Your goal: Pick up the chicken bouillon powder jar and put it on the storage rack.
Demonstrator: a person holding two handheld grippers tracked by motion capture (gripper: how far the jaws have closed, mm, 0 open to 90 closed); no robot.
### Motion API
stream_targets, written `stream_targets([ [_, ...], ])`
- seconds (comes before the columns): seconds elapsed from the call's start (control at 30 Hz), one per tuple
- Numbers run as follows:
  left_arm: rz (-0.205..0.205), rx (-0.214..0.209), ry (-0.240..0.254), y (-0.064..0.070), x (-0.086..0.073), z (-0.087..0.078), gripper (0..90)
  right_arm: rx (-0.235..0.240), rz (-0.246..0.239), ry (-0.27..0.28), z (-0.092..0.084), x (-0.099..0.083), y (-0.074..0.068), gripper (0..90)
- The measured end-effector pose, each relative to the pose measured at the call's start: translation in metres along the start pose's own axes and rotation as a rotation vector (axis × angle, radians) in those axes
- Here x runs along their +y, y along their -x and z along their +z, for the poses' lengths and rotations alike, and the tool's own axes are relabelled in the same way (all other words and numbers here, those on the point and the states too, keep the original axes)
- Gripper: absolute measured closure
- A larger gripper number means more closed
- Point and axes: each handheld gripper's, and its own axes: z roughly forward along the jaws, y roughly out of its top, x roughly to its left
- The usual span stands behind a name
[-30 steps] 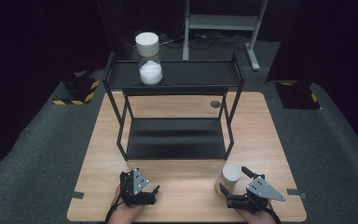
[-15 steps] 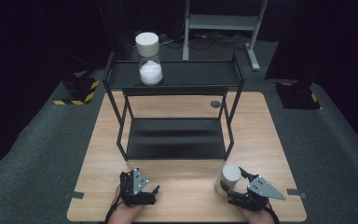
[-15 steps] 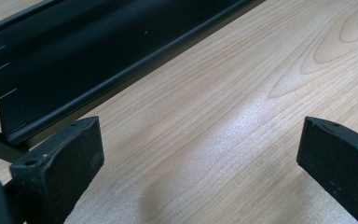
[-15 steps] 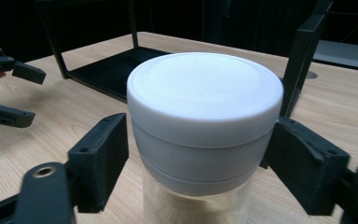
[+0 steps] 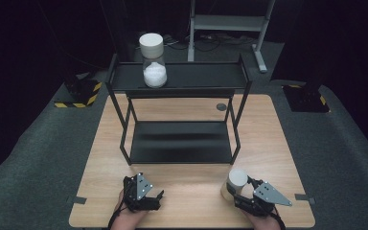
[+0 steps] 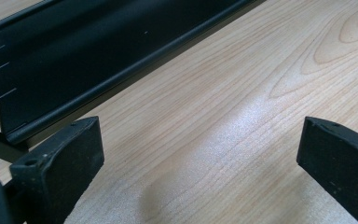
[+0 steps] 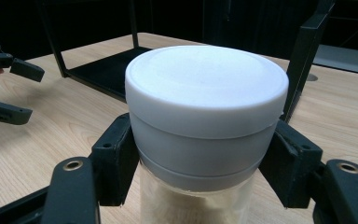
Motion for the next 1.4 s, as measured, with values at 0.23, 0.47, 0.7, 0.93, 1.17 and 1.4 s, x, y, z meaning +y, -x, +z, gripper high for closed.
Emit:
stream_targets([
  [0.23,0.004,-0.002,0.001,0.0,0.0,0.0,0.9,0.003,-0.005,0.011,0.0,-0.003,0.001,34.2],
  [0.47,0.004,-0.003,0.002,0.0,0.0,0.0,0.9,0.005,-0.005,0.014,0.0,-0.004,0.001,34.3],
  [0.7,0.003,-0.005,0.004,-0.001,-0.001,0.0,0.9,0.002,-0.011,0.01,0.0,-0.002,0.001,34.5],
  [0.93,0.007,-0.002,0.007,0.0,-0.001,0.0,0.9,-0.012,-0.006,-0.012,0.002,0.005,-0.004,34.5],
  [1.17,0.002,-0.007,0.006,-0.001,-0.001,-0.001,0.9,-0.02,-0.016,0.019,0.003,0.018,-0.01,34.5],
  [1.4,-0.007,-0.015,0.011,-0.003,-0.002,-0.001,1.0,0.004,-0.004,0.051,0.01,0.036,-0.01,34.5],
])
